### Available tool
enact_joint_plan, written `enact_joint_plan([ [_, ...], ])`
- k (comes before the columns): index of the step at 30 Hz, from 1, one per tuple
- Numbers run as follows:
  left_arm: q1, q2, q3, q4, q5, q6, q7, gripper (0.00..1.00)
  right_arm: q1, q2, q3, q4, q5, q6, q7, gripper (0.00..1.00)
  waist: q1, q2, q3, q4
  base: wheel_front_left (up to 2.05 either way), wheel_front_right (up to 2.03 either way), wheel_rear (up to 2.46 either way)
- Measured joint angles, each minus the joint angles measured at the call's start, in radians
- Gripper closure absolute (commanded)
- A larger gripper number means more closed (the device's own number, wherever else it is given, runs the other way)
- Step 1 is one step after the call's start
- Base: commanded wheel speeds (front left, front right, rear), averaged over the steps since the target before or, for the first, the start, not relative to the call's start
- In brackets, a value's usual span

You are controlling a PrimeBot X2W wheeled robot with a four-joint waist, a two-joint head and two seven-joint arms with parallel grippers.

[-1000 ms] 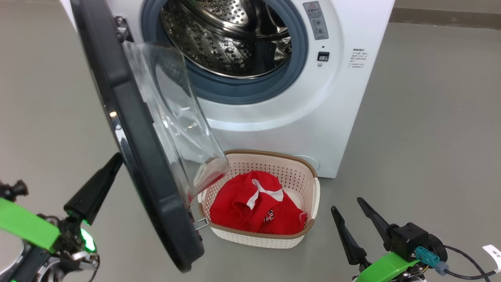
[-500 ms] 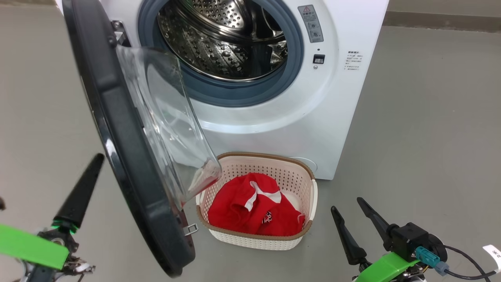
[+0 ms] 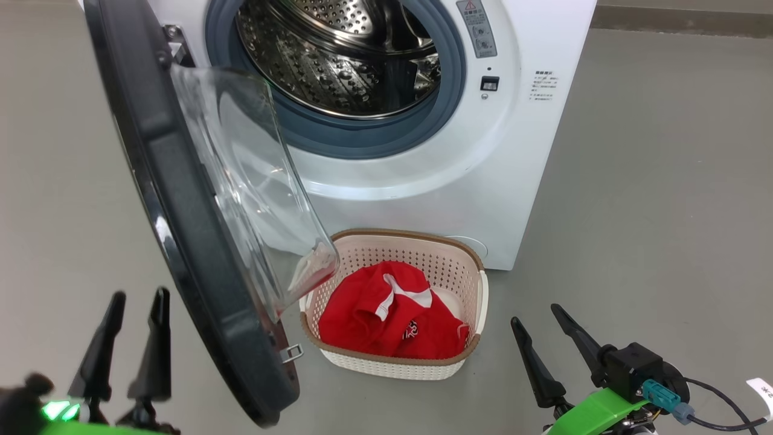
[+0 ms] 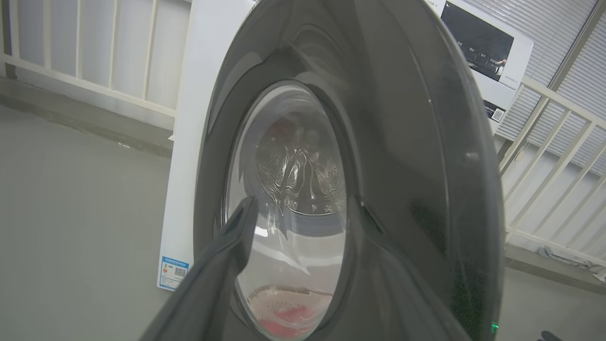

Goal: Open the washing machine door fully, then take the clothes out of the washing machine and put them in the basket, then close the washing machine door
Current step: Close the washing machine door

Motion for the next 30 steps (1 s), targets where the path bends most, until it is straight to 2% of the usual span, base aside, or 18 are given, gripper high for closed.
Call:
enact_joint_plan([
  [3,0.013,0.026,-0.037,0.067,0.101,0.0,-0.11,0.0,0.0,0.0,-0.001,0.0,0.004,0.0,0.0,0.0,0.0,0.0,0.003,0.0,0.0,0.0,0.0],
  [7,0.013,0.025,-0.044,0.11,0.22,0.0,-0.133,0.0,0.0,0.0,0.0,0.0,0.004,0.0,0.0,0.0,0.0,0.0,0.008,0.0,0.0,0.0,0.0],
  [11,0.012,-0.012,0.01,0.095,0.351,-0.001,-0.133,0.0,-0.001,0.0,0.002,-0.001,0.004,0.0,0.0,0.0,0.0,0.0,0.013,0.001,0.0,0.0,0.0],
  [14,0.013,-0.051,0.036,0.096,0.409,-0.001,-0.136,0.0,-0.001,0.0,0.004,-0.001,0.004,0.0,0.0,0.0,0.0,0.0,0.016,0.0,0.0,0.0,0.0],
  [18,0.016,-0.097,0.069,0.1,0.418,-0.001,-0.136,0.0,-0.001,0.0,0.007,-0.001,0.004,0.0,0.0,0.0,0.0,0.0,0.02,-0.001,0.0,0.0,0.0],
  [30,0.04,-0.14,0.095,0.123,0.437,-0.001,-0.136,0.0,-0.005,0.0,0.008,0.0,0.004,0.0,0.0,0.0,0.0,0.0,0.026,0.001,0.0,0.0,0.0],
])
